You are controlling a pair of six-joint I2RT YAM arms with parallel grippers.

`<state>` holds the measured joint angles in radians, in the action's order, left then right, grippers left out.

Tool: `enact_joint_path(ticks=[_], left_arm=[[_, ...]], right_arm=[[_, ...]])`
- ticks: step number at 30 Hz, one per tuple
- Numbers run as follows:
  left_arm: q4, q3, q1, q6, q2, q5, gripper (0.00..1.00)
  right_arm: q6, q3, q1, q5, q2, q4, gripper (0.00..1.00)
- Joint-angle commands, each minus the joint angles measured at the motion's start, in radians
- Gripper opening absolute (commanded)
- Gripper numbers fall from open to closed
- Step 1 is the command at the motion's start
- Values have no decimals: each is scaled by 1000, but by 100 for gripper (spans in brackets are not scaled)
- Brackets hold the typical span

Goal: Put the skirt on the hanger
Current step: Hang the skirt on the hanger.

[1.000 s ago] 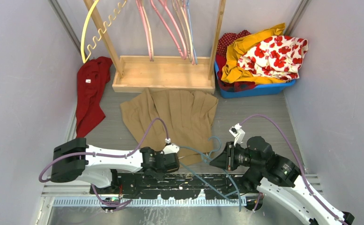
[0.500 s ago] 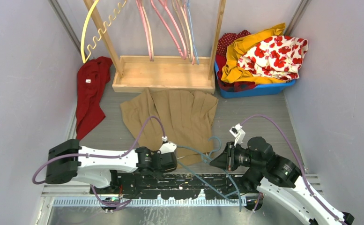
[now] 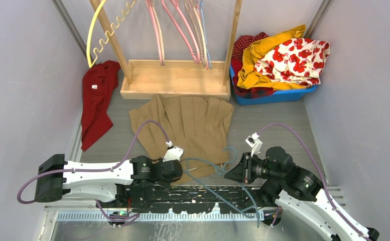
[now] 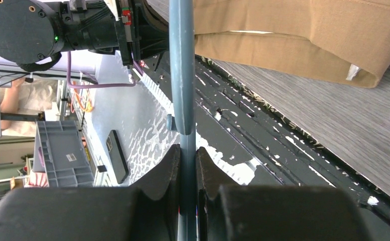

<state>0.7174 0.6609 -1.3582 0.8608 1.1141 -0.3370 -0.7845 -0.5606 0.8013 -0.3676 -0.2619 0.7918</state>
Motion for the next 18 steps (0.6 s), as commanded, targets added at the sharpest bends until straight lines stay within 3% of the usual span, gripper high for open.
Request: enact_joint_path(ticks=[1, 18], left_arm=[[1, 1, 7, 1, -18, -28, 0], [70, 64, 17, -23, -67, -61, 0]], right_arm=[[-42, -1, 1, -37, 24, -78, 1], [-77, 73, 1, -61, 0, -171, 1]])
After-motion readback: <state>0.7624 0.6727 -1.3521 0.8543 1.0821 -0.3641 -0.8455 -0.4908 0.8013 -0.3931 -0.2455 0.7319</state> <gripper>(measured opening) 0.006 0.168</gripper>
